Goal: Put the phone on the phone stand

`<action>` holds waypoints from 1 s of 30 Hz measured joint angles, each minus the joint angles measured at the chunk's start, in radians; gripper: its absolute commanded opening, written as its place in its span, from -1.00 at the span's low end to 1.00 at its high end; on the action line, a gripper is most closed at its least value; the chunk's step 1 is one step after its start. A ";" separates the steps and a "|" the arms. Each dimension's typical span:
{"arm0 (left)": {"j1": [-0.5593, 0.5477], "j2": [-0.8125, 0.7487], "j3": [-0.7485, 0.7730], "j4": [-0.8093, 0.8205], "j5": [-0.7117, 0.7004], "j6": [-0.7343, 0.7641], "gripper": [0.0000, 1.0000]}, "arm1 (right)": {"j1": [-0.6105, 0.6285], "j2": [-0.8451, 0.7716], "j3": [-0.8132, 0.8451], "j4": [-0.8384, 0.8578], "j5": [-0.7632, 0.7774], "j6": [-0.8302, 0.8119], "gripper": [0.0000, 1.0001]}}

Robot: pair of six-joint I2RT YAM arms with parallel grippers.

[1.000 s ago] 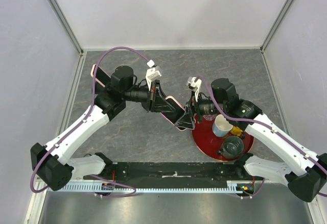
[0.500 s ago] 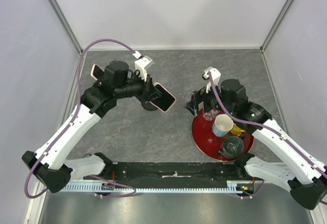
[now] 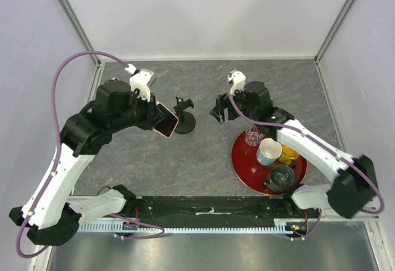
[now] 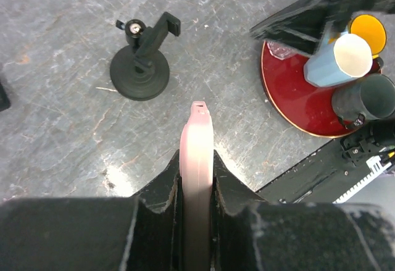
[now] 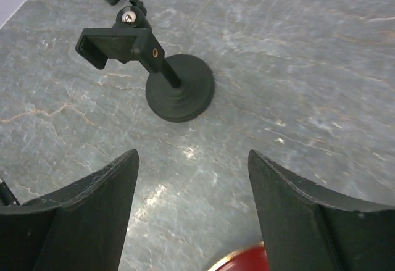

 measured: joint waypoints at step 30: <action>0.001 0.054 0.039 0.041 -0.061 0.059 -0.96 | 0.186 0.400 0.093 0.344 0.140 -0.108 -0.31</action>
